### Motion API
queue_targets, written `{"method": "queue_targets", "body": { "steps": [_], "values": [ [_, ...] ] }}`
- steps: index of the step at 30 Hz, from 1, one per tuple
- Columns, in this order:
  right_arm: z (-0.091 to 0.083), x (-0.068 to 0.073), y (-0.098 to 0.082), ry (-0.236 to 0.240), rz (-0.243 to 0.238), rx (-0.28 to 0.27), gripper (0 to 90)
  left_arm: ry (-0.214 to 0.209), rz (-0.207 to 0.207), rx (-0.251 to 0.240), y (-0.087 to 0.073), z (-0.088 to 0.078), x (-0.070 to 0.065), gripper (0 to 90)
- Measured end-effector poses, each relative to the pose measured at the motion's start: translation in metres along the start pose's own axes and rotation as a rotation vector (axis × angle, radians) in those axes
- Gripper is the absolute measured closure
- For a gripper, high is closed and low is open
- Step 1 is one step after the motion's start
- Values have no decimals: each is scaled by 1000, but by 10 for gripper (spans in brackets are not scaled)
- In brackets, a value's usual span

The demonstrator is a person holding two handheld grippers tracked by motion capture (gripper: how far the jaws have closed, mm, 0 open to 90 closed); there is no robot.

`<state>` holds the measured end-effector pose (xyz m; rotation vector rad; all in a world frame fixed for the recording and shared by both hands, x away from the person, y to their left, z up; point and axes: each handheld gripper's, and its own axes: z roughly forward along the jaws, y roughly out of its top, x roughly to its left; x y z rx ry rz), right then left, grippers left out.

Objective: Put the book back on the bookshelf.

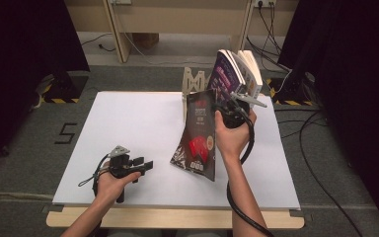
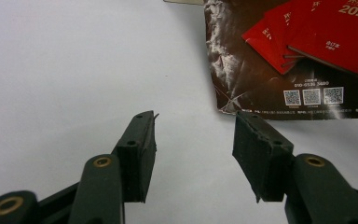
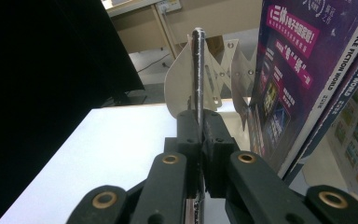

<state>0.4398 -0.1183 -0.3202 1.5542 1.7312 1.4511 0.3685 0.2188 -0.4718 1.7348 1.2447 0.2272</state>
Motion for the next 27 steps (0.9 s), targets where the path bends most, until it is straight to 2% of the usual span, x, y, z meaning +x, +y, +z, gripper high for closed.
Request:
{"method": "queue_targets", "body": {
  "steps": [27],
  "values": [
    [9, 6, 11, -24, -16, -53, 876, 2, 1, -1, 1, 1, 0, 482]
  ]
}}
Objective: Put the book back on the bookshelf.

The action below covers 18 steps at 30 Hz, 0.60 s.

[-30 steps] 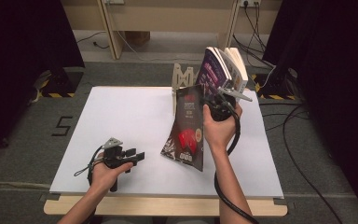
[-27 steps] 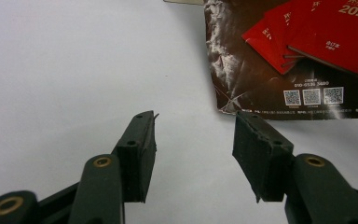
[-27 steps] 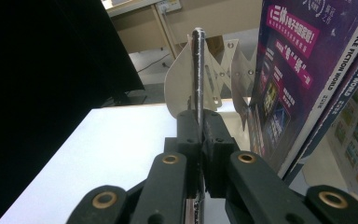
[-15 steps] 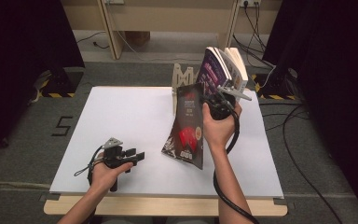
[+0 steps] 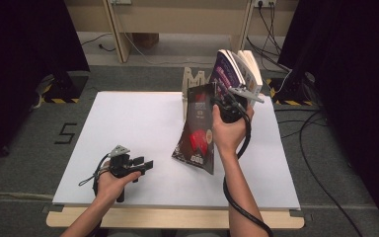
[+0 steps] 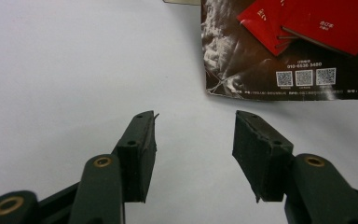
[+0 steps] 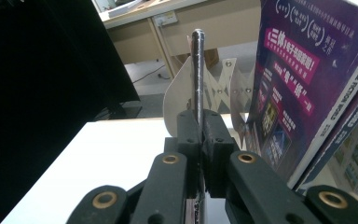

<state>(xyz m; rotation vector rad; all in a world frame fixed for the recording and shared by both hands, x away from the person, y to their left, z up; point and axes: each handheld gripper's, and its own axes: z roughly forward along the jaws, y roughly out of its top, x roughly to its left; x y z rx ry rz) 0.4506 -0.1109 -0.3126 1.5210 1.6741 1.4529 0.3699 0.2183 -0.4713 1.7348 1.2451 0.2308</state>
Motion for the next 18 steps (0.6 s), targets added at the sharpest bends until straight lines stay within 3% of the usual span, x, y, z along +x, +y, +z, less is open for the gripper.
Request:
{"method": "queue_targets", "body": {
  "steps": [13, 18],
  "values": [
    [6, 4, 8, -13, -4, -27, 876, -17, 9, -12, 8, 4, -7, 483],
    [9, 6, 8, -11, -13, -33, 876, -38, 26, -45, 30, 7, -21, 477]
  ]
}}
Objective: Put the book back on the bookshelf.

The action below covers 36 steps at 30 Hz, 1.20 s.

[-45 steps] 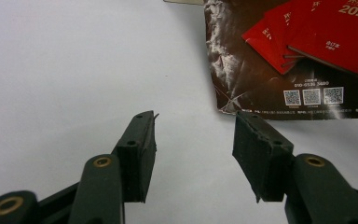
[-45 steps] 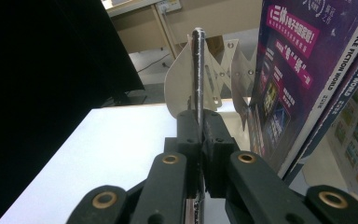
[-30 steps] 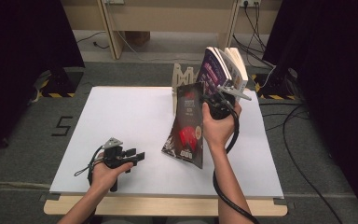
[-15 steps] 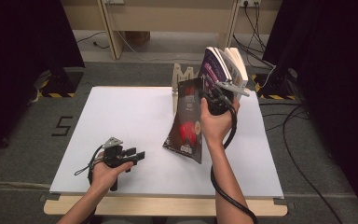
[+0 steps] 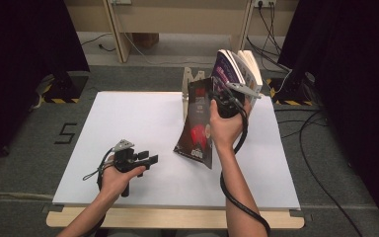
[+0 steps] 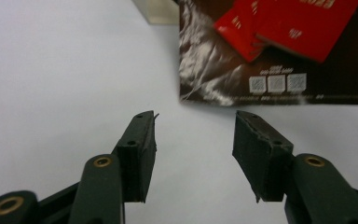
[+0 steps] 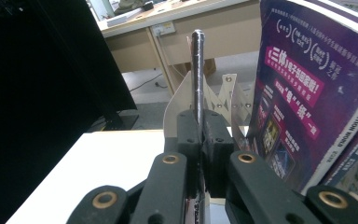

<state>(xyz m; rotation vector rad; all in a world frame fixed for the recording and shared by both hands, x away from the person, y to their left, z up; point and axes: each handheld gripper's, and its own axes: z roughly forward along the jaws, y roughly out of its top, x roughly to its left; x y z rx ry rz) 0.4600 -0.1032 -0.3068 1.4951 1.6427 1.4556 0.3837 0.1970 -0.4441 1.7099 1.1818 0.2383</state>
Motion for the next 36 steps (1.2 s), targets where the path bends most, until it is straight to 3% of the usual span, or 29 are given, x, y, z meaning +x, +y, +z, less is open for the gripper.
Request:
{"method": "queue_targets", "body": {
  "steps": [7, 10, 14, 21, 36],
  "values": [
    [5, 10, -4, 4, -10, 9, 876, -68, 75, -67, 56, 16, -43, 443],
    [5, 13, -5, 4, -16, 10, 876, -95, 112, -77, 78, 27, -63, 424],
    [4, 16, -6, 4, -26, 10, 875, -106, 128, -72, 97, 44, -83, 404],
    [4, 16, -7, 5, -29, 16, 874, -127, 143, -63, 110, 57, -105, 384],
    [-1, 18, -5, 7, -30, 16, 875, -39, 186, -72, 123, 82, -125, 396]
  ]
}}
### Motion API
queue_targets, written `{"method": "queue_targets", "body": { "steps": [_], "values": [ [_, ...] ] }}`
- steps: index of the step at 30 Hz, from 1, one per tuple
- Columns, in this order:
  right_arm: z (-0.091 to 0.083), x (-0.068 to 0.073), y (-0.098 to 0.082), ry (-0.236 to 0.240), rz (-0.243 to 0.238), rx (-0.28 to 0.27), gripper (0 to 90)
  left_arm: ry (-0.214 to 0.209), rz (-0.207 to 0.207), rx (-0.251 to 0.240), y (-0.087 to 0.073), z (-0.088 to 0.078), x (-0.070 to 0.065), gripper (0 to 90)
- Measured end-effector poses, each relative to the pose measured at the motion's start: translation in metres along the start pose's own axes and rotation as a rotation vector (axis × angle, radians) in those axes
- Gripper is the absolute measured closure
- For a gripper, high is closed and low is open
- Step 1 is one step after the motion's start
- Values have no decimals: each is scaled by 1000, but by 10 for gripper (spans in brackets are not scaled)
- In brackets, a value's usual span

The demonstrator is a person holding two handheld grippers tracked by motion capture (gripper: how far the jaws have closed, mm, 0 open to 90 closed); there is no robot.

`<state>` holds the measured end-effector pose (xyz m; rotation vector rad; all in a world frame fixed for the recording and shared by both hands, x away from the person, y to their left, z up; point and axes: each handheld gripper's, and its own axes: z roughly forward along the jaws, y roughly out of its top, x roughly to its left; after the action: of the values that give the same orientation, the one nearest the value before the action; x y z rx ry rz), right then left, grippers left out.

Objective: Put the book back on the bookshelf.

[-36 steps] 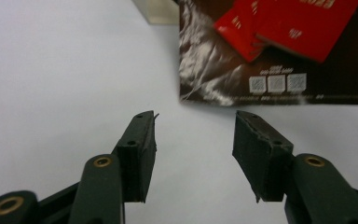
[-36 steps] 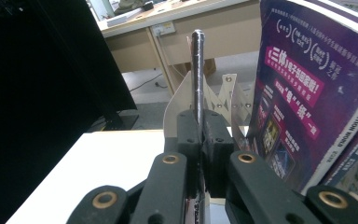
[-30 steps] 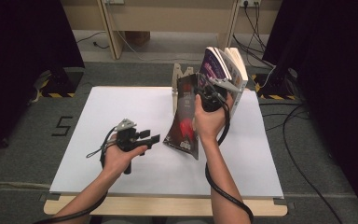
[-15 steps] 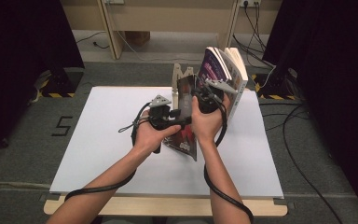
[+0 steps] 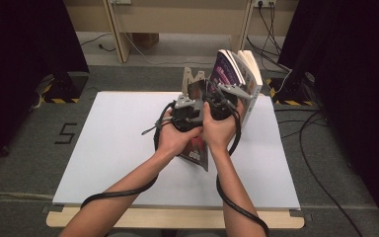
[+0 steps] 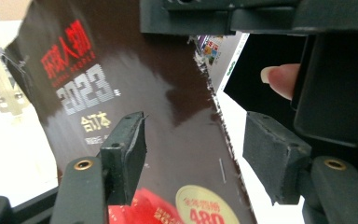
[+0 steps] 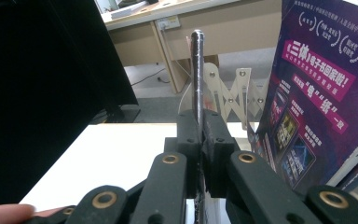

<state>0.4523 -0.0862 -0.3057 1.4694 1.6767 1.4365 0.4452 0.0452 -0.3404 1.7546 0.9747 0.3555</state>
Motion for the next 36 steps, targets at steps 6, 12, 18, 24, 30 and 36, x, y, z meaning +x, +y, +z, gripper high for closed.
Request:
{"method": "queue_targets", "body": {
  "steps": [6, 12, 18, 24, 30, 36],
  "values": [
    [-3, 4, 4, 11, 11, -6, 875, 37, 7, -19, -3, 1, -3, 478],
    [0, 10, 1, 25, -14, 2, 874, 66, -32, -18, -10, -4, -1, 599],
    [6, 18, -4, 31, -54, 12, 869, 104, -89, -20, -19, -9, 4, 731],
    [10, 20, -7, 41, -75, 20, 783, 135, -77, -37, -24, -14, 9, 861],
    [0, 16, -2, 103, -66, -5, 703, 131, -111, -51, -28, -17, 19, 866],
    [-20, -3, 0, 83, -43, -52, 684, 116, -122, -77, -29, -22, 25, 867]
  ]
}}
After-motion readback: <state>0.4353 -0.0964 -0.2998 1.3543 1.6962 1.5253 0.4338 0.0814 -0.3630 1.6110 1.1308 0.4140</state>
